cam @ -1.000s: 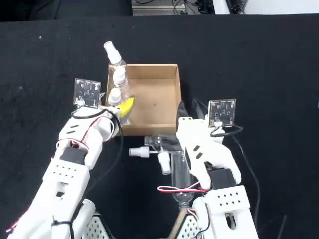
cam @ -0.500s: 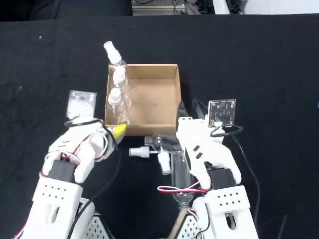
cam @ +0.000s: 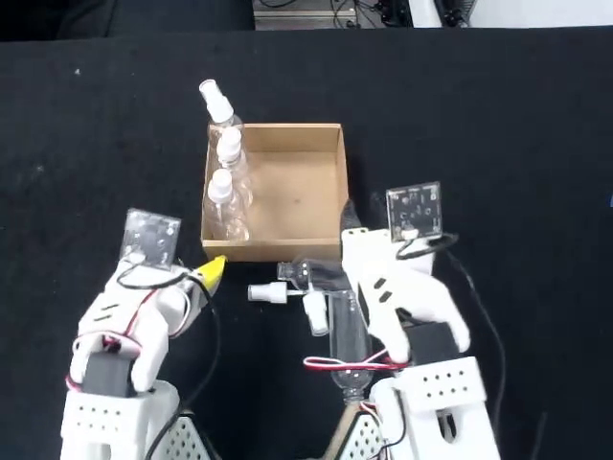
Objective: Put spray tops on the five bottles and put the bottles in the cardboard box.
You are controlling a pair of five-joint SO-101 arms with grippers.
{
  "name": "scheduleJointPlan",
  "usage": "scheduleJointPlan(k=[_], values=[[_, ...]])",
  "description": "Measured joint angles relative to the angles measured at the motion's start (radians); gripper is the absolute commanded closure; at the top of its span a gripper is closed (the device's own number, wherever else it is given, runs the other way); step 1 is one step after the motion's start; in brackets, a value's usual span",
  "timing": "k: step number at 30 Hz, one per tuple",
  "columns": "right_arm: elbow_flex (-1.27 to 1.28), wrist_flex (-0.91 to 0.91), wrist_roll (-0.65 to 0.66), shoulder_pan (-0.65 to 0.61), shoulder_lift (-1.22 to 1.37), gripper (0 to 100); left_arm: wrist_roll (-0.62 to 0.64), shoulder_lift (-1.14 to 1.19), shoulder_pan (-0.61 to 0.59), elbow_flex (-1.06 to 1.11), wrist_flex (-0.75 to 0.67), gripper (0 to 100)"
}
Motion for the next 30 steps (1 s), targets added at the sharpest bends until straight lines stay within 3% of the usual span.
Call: scheduleJointPlan(k=[4, 8, 16, 22, 30], values=[[-0.184, 0.224, 0.087, 0.000, 0.000, 89.1, 0.032, -0.147, -0.006, 0.095, 0.003, 73], [-0.354, 0.477, 0.259, 0.002, 0.000, 89.1, 0.035, -0.175, -0.005, 0.133, 0.003, 73], [-0.465, 0.942, 0.801, 0.002, -0.002, 86.6, 0.035, -0.176, -0.005, 0.135, 0.003, 73], [-0.465, 1.092, 1.117, 0.002, -0.002, 67.4, 0.035, -0.176, -0.005, 0.135, 0.003, 73], [-0.465, 1.171, 1.448, 0.002, 0.041, 66.8, 0.041, -0.176, -0.023, 0.135, 0.003, 73]])
